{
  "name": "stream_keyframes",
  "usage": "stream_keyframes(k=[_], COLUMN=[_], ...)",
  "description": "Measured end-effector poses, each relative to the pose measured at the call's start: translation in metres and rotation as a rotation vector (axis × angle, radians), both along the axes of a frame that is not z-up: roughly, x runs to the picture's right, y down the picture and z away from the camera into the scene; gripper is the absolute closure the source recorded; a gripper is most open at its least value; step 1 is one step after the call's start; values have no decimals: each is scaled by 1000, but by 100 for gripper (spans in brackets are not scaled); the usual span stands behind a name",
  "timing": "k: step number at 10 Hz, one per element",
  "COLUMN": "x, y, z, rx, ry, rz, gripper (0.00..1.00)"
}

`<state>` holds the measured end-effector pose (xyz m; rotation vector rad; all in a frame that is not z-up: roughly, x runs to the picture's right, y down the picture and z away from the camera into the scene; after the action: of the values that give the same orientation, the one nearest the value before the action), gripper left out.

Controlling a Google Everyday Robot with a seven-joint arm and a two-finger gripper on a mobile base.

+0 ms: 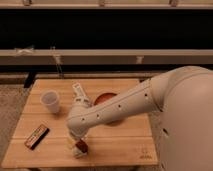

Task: Pick up the ceramic cup

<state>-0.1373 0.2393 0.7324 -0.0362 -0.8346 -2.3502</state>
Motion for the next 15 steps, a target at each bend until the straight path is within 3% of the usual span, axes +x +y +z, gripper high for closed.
stream_keyframes(k=[3, 6, 8, 15], x=[1, -3, -25, -109], y=[-4, -52, -84, -150], z=[1, -2, 4, 40], rx=[14, 91, 120, 191], ry=[22, 67, 65, -5], rz=[-14, -88, -145, -328], gripper=[20, 20, 20, 20])
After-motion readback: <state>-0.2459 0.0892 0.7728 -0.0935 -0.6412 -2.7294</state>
